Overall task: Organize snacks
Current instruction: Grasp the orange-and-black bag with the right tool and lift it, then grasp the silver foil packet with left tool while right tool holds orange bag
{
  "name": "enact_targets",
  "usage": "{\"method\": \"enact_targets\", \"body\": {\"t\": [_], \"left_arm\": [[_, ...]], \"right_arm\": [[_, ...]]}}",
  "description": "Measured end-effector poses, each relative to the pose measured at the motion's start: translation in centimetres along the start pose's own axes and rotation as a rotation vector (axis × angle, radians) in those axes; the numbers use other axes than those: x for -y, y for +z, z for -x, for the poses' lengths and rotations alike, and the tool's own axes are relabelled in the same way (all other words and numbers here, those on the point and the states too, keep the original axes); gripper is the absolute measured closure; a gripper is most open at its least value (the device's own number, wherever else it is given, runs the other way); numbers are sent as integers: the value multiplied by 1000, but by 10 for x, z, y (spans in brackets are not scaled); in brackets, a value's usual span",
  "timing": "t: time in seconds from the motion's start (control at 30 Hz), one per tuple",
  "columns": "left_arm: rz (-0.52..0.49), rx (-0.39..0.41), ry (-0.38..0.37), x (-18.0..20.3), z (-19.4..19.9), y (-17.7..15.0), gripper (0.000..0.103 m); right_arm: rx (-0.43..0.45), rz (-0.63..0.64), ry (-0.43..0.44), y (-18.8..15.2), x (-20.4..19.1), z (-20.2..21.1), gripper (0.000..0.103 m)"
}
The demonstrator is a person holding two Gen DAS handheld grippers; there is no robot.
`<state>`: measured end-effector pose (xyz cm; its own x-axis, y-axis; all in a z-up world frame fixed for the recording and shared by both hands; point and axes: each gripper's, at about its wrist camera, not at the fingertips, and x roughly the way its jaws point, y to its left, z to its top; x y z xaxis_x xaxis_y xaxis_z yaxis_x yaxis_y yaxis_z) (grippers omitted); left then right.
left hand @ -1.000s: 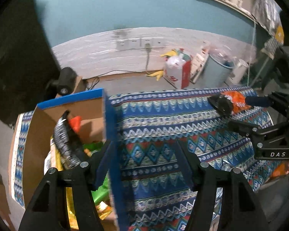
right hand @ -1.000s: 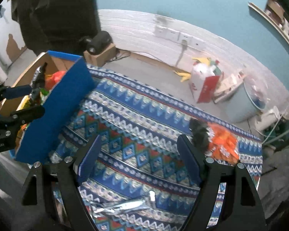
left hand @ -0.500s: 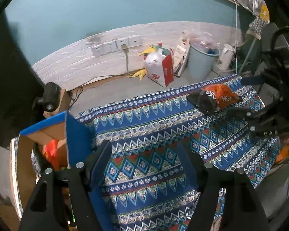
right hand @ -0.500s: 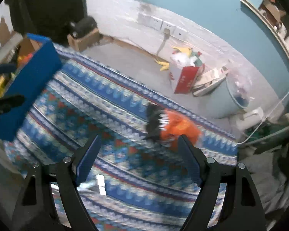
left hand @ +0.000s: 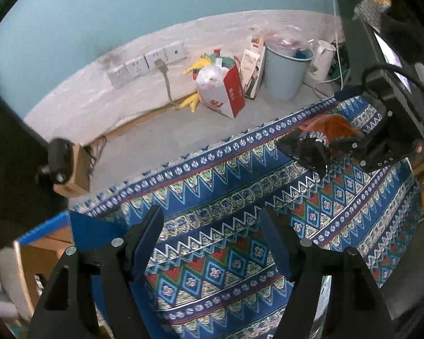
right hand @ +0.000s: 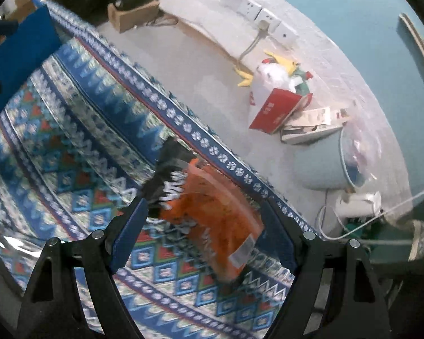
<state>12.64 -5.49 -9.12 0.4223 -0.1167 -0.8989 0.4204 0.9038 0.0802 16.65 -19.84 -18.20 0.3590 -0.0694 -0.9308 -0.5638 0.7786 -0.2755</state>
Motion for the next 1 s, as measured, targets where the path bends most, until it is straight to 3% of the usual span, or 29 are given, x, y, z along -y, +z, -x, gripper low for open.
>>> {"method": "enact_targets", "body": {"t": [0.1, 0.3, 0.5, 0.63, 0.77, 0.87, 1.0], "left_arm": [[45, -28, -44, -2, -13, 1, 31], [12, -62, -54, 12, -34, -3, 31], [14, -93, -102, 25, -45, -5, 31], [-21, -100, -99, 38, -48, -9, 31], [-46, -105, -103, 49, -47, -14, 31], [-58, -108, -110, 55, -47, -19, 31], [-75, -118, -115, 63, -47, -28, 31]], "right_arm": [[2, -17, 27, -2, 10, -15, 22], [-44, -83, 164, -11, 18, -37, 22], [-137, -92, 163, -32, 5, -46, 21], [-171, -106, 101, -40, -3, -61, 21], [-151, -190, 111, -42, -2, -70, 22], [-128, -222, 117, -44, -6, -70, 27], [-115, -244, 106, -47, -14, -60, 43]]}}
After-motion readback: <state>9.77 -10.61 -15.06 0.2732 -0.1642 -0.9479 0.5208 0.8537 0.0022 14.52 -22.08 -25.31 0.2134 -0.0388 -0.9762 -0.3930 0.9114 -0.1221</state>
